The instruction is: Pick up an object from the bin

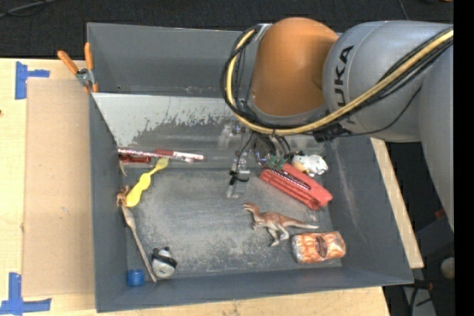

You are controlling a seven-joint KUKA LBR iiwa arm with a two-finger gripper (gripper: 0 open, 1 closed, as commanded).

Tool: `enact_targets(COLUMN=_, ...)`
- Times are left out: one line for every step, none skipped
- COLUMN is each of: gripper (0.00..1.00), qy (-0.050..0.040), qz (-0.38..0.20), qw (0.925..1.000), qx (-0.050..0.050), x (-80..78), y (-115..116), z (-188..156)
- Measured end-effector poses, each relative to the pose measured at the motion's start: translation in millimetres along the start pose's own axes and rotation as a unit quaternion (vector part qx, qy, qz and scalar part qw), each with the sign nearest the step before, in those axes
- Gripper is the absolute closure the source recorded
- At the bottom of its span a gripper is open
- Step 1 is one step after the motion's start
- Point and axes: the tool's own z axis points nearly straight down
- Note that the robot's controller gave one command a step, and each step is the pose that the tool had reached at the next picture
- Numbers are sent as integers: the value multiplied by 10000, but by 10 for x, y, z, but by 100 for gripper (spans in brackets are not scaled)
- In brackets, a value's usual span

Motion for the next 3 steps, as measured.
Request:
enact_targets(gripper=0, qy=-8, qz=-573, qw=9984, qx=-2, x=285, y=-193, z=272)
enact_targets(gripper=0, qy=-23, qz=158, qw=9999, qx=-8, x=175, y=-695, z=195)
enact_targets(gripper=0, qy=1, qz=-219, qw=9998, qx=-9, x=584, y=-962, z=676)
